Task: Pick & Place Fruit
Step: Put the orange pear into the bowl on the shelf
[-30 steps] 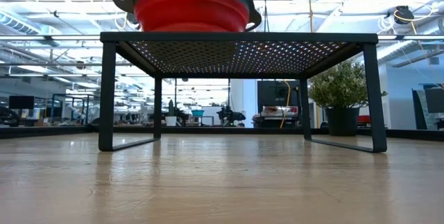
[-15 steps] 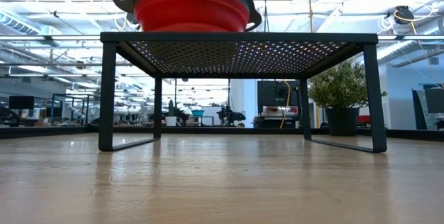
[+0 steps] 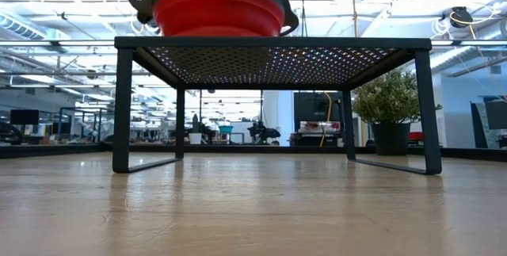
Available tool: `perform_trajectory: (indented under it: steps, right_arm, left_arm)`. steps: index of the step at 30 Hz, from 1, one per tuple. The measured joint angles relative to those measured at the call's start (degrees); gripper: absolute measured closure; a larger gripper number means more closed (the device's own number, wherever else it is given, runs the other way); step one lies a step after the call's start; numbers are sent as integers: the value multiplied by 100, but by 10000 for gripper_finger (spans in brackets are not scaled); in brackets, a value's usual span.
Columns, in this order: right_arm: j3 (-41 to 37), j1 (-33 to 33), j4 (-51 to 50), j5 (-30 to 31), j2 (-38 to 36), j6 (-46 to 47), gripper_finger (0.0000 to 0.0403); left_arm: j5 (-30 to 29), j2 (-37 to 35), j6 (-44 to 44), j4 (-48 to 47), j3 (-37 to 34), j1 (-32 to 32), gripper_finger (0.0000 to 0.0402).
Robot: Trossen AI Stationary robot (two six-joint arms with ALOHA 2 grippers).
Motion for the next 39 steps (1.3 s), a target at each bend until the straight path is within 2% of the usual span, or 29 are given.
perform_trajectory:
  steps: [13, 26, 39]
  right_arm:
    - [0, 0, -22, -2, 0, 4, 402]
    - [0, 2, -22, -2, 0, 7, 402]
    - [0, 2, -22, -3, 0, -4, 402]
  left_arm:
    - [-30, 0, -438, 8, 0, 55, 401]
    - [-223, 55, -297, -296, 0, -176, 401]
    - [-123, 55, -297, -287, 0, -220, 401]
